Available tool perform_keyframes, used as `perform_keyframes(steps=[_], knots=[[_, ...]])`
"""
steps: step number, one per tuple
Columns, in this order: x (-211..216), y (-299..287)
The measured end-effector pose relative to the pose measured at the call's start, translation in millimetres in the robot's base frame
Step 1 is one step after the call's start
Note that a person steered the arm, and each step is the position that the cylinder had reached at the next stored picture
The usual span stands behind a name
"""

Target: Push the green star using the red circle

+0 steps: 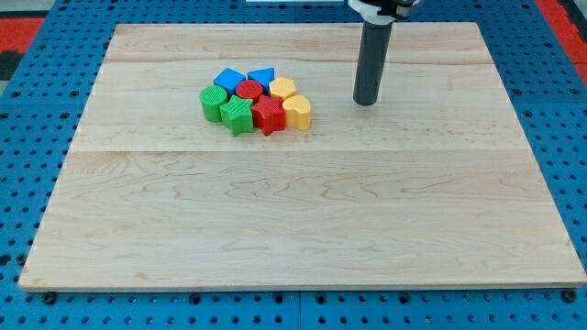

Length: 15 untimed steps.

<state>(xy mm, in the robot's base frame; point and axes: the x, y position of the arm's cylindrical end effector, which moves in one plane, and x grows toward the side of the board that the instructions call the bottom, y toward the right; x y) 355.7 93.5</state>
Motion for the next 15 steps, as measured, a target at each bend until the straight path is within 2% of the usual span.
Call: perform_keyframes(steps=[3, 5, 6, 7, 8, 11, 12, 14, 15], knots=[[8.4, 10.9], [-24.3, 3.5], [-62.1, -71.6], [-61.6, -126.1], [-10.2, -172.2], [100.1, -209.4], [131.0, -199.1], [175.1, -96.1], [217.4, -157.7]])
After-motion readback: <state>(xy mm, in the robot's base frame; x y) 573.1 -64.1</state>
